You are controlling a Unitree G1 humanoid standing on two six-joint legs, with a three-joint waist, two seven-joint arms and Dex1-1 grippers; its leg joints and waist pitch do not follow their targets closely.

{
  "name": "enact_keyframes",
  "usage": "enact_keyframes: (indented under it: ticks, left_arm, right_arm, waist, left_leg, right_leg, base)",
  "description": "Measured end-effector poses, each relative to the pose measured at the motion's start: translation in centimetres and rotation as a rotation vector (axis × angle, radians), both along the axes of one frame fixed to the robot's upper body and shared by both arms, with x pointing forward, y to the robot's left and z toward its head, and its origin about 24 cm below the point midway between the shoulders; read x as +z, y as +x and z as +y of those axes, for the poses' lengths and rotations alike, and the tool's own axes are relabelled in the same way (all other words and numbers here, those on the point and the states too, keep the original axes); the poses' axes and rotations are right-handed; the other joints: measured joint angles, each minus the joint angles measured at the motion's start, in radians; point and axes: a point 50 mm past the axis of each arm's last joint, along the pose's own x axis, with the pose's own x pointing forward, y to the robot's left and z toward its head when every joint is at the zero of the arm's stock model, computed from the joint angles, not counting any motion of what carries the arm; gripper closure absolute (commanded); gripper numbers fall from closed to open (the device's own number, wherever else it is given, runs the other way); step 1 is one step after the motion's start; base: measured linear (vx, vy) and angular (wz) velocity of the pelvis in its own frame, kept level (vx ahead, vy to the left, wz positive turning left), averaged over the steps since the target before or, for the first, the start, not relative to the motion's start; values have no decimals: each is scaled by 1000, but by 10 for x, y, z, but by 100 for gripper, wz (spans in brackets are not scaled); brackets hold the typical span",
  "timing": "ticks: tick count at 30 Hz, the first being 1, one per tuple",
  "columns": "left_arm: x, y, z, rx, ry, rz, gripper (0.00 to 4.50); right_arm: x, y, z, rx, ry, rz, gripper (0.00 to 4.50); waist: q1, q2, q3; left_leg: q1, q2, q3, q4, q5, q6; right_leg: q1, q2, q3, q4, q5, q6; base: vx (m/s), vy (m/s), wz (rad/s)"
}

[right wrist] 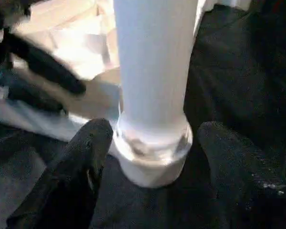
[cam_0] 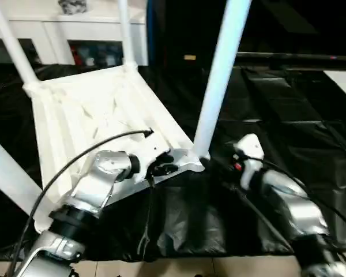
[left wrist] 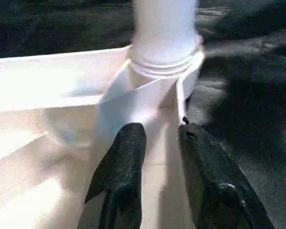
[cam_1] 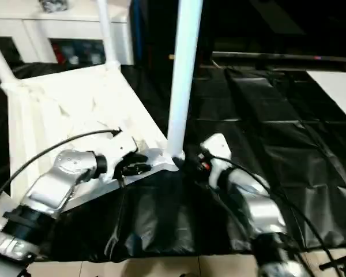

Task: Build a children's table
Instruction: Rotate leg to tighten

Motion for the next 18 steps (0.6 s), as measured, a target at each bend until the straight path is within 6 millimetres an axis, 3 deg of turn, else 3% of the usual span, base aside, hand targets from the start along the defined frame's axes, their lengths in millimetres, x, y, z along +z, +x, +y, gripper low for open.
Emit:
enact_keyframes:
  ticks: [3,10,14,18]
  left_arm:
    - [-5,2,-2,18,-18,15,315]
    - [-6,4,-16,-10,-61,27,315]
    - [12,1,-19,-36,-158,-3,315]
    - [22,-15,-6,-73,-194,3,315]
  right_arm:
    - [1,1,-19,-63,-25,-13,121]
    - [7,2,-32,-101,-29,-31,121]
    - [12,20,-37,-214,-52,-45,121]
    - [14,44,-30,-345,-99,-66,121]
  waist:
    - [12,0,0]
    - [17,0,0]
    - [10,0,0]
    - [4,0,0]
  left_leg:
    - [0,0,1,1,0,0]
    - [0,0,1,1,0,0]
    - [-1,0,1,2,0,0]
    - [-1,1,1,1,0,-1]
  right_leg:
    - [0,0,0,0,0,0]
    - [0,0,0,1,0,0]
    - [0,0,0,2,0,0]
    - [-2,0,0,8,-1,-1]
  base:
    - [0,0,0]
    - [0,0,0]
    - [0,0,0]
    - [0,0,0]
